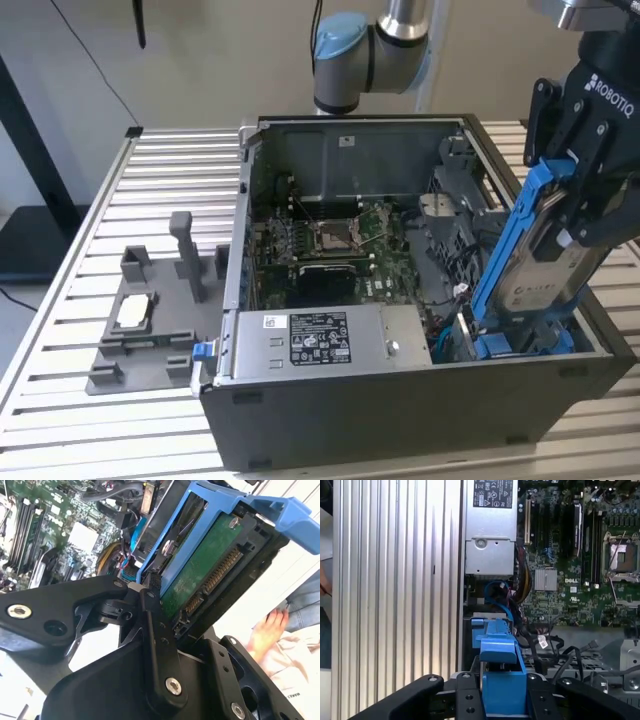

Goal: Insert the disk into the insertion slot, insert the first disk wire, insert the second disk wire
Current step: 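Insert the disk into the insertion slot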

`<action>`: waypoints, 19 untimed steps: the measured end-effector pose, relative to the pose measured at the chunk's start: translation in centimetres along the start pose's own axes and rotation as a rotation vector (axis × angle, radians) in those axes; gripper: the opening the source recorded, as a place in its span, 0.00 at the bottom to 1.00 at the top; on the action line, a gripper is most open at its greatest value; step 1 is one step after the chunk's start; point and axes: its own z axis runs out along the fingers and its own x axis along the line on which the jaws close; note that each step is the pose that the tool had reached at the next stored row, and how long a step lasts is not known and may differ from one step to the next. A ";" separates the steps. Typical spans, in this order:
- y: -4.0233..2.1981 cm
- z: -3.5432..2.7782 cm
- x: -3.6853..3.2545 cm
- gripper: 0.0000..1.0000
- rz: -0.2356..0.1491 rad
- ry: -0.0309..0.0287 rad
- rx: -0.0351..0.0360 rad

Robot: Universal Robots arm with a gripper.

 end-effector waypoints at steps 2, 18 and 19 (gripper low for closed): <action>-0.02 0.36 0.00 0.33 -0.002 0.0001 0.0000; -0.59 2.17 -0.29 0.33 -0.010 -0.0021 0.0000; -0.61 2.26 -0.34 0.33 -0.010 -0.0041 0.0000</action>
